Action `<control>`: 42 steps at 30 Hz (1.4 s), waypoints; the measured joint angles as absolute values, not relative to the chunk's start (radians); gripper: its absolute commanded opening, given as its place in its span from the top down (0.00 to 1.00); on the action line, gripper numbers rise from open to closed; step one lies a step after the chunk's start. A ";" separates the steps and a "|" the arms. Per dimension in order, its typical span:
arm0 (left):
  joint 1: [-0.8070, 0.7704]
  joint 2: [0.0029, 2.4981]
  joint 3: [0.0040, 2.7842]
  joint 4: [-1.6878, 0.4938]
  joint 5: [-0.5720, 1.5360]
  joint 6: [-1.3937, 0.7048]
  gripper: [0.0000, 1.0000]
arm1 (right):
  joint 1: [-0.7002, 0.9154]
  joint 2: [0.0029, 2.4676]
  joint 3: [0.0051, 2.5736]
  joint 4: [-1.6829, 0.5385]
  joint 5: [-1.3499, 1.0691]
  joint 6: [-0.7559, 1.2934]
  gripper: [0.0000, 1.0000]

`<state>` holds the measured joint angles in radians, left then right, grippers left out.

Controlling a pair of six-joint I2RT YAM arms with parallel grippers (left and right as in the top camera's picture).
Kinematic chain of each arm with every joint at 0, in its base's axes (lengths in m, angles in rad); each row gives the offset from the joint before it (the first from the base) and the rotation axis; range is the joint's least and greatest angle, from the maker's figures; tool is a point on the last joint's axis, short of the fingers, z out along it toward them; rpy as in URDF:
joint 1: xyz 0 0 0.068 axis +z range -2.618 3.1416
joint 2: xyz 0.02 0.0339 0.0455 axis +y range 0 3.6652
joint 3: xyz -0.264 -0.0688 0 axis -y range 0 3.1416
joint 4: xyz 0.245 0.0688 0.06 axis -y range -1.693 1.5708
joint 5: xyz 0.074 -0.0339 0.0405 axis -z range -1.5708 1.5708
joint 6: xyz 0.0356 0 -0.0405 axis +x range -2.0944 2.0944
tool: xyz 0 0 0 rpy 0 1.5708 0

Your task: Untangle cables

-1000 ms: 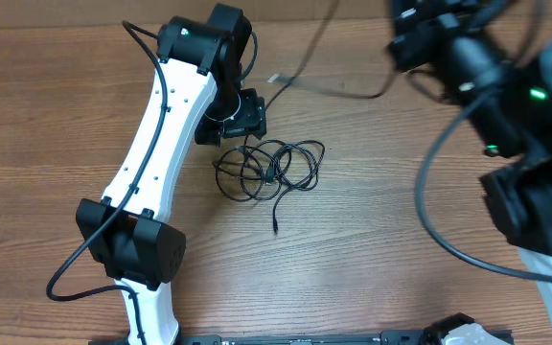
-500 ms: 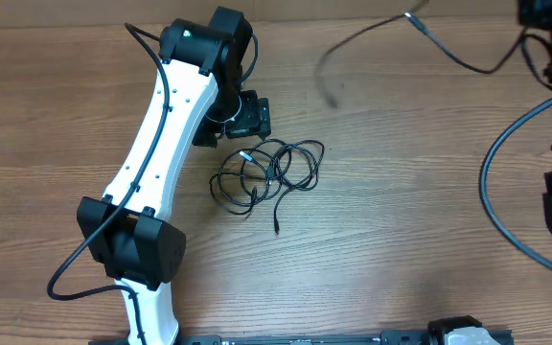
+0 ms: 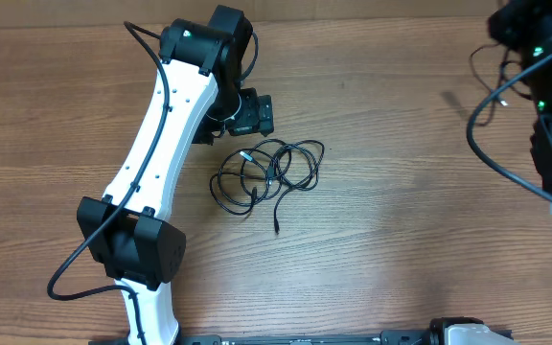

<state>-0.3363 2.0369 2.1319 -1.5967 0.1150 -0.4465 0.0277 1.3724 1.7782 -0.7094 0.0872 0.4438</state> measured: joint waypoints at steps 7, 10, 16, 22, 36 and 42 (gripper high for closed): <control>-0.336 2.037 2.132 -1.589 0.115 -0.447 0.00 | 0.028 1.441 1.779 -0.979 -0.061 0.444 0.96; -0.336 2.037 2.132 -1.586 0.115 -0.447 0.00 | 0.028 1.475 1.779 -1.091 -0.097 0.445 0.96; -0.336 2.037 2.131 -1.578 0.130 -0.458 0.00 | 0.028 1.546 1.780 -1.324 -0.128 0.444 0.96; -0.336 2.037 2.128 -1.525 0.225 -0.466 0.00 | 0.057 1.600 1.767 -1.464 -0.187 0.395 0.96; -0.336 2.037 2.128 -1.449 0.362 -0.562 0.00 | 0.294 1.614 1.727 -1.535 -0.476 0.127 0.96; -0.336 2.037 2.128 -1.416 0.435 -0.591 0.00 | 0.382 1.607 1.727 -1.534 -0.528 0.028 0.96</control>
